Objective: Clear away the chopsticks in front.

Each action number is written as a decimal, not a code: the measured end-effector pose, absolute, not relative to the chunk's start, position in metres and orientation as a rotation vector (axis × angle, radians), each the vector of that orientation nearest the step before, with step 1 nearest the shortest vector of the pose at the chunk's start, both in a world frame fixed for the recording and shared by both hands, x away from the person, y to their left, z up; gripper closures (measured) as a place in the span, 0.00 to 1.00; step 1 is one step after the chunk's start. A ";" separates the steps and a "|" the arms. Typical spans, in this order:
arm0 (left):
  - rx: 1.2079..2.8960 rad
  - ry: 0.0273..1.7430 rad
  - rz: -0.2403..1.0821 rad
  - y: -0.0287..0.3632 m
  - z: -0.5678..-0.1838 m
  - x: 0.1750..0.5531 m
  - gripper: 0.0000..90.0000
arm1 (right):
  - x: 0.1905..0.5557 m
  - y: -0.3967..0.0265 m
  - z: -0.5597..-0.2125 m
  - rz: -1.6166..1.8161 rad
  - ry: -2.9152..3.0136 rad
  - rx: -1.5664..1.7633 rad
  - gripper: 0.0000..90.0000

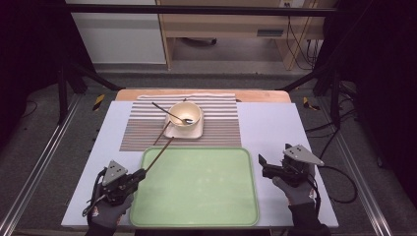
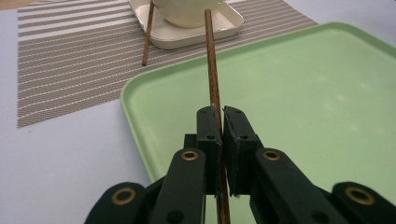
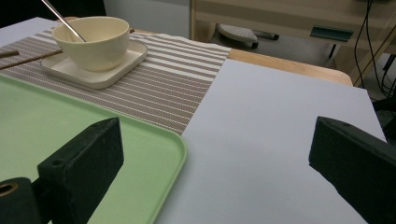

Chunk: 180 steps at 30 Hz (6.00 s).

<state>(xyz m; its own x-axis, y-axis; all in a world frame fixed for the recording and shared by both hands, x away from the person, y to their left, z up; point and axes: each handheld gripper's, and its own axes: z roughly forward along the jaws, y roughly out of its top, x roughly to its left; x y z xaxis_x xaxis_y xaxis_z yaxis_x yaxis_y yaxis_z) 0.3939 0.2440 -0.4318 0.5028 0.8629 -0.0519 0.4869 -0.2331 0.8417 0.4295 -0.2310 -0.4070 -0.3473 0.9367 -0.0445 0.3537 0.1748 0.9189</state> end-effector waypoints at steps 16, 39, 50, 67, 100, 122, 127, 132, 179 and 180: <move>1.993 1.106 0.477 0.230 -0.452 0.389 0.95 | 0.430 -0.229 -0.408 1.154 1.815 1.222 0.04; 2.139 1.123 0.417 0.220 -0.470 0.397 0.94 | 0.431 -0.228 -0.410 1.137 1.829 1.220 0.04; 2.087 1.089 0.435 0.223 -0.464 0.398 0.82 | 0.431 -0.227 -0.411 1.141 1.832 1.228 0.04; 2.056 1.003 0.488 0.208 -0.448 0.420 0.91 | 0.432 -0.227 -0.411 1.138 1.834 1.225 0.04; 2.216 0.955 0.436 0.169 -0.471 0.459 1.00 | 0.433 -0.225 -0.414 1.125 1.840 1.229 0.04; 2.166 1.087 0.469 0.204 -0.470 0.466 1.00 | 0.433 -0.227 -0.414 1.128 1.838 1.233 0.04; 2.162 1.116 0.483 0.214 -0.469 0.466 1.00 | 0.433 -0.228 -0.414 1.124 1.836 1.231 0.04; 2.153 1.139 0.489 0.222 -0.469 0.463 1.00 | 0.433 -0.228 -0.414 1.128 1.832 1.232 0.04; 1.893 1.103 0.574 0.233 -0.428 0.470 0.43 | 0.432 -0.229 -0.411 1.160 1.824 1.230 0.03; 1.885 1.094 0.568 0.234 -0.426 0.470 0.41 | 0.432 -0.229 -0.411 1.156 1.827 1.227 0.03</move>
